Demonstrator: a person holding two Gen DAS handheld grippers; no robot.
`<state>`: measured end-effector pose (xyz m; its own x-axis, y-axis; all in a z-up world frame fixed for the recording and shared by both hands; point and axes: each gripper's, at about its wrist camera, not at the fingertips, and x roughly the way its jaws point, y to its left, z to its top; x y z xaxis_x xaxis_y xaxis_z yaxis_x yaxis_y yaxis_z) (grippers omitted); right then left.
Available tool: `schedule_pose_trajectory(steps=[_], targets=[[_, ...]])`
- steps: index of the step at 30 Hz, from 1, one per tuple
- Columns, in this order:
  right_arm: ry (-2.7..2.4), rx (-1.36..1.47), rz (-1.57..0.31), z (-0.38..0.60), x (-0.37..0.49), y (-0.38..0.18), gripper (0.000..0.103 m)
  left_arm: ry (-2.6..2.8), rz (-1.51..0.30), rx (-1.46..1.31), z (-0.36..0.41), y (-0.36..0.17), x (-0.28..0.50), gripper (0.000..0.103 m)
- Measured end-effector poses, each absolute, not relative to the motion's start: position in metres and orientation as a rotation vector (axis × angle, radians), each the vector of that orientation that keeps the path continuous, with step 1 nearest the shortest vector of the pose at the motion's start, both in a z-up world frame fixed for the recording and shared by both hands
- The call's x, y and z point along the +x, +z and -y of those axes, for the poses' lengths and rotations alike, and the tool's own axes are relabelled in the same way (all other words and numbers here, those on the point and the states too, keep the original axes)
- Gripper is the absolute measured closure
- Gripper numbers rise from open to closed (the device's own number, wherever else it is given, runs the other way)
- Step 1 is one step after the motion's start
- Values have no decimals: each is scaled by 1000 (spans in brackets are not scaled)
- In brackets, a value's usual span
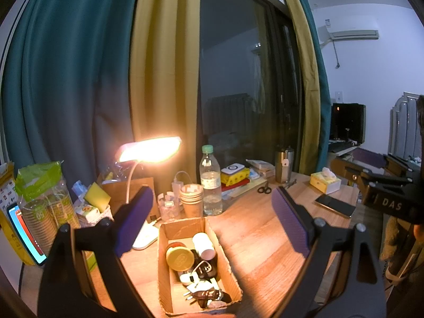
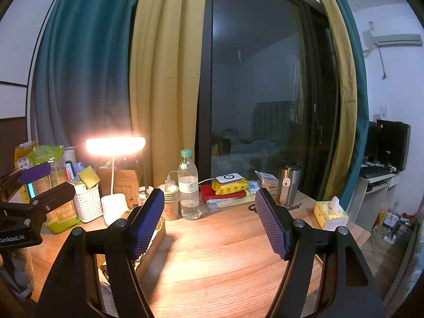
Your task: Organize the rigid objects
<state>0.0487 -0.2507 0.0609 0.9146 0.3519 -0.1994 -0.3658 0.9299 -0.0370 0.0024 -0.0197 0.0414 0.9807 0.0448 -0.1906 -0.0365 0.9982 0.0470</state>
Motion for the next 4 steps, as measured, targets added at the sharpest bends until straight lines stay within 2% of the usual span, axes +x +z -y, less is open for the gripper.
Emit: schedule_pose_trajectory(steps=[4], targets=[[375, -76, -195, 249, 49, 59, 29, 37, -199, 42, 19, 40, 3, 11]])
